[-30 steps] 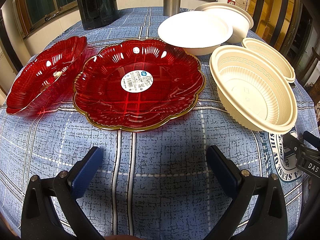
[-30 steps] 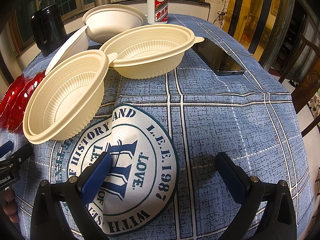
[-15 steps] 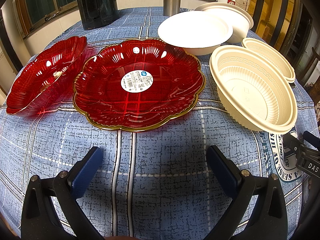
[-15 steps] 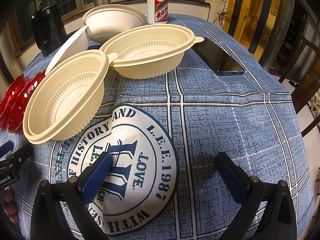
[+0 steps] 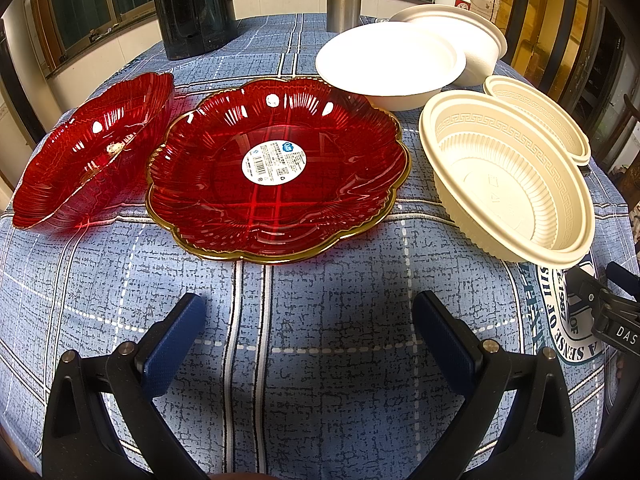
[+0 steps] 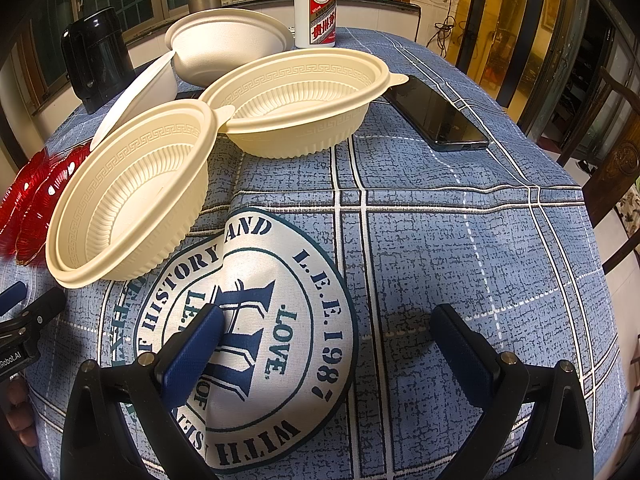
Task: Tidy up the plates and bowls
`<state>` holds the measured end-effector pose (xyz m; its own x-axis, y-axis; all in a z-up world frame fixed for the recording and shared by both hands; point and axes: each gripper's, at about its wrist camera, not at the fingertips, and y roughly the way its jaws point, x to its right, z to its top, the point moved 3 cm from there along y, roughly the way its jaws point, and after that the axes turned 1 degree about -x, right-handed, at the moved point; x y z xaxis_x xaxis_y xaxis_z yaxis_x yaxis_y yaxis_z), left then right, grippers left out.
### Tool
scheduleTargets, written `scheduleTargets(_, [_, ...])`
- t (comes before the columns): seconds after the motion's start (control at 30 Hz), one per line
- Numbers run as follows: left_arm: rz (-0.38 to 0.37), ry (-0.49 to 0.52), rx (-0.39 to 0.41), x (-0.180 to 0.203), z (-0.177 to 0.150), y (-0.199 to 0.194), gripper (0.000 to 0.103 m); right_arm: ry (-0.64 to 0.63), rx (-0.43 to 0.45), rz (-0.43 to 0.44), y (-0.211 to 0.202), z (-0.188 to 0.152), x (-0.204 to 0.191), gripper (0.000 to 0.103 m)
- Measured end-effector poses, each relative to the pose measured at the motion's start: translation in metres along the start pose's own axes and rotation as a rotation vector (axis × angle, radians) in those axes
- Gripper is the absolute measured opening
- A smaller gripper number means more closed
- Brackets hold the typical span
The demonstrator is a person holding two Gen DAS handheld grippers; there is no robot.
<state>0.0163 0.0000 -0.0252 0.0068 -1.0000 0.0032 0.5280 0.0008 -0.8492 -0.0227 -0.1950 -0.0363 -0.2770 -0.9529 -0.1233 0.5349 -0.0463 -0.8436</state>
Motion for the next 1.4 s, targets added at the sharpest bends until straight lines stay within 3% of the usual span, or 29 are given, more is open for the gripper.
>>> scheduleTargets(1.4, [0.000,0.005,0.001,-0.0035,0.0031,0.0030,0.103,0.000,0.000,0.000,0.0000,0.0000,0.0000,0.103])
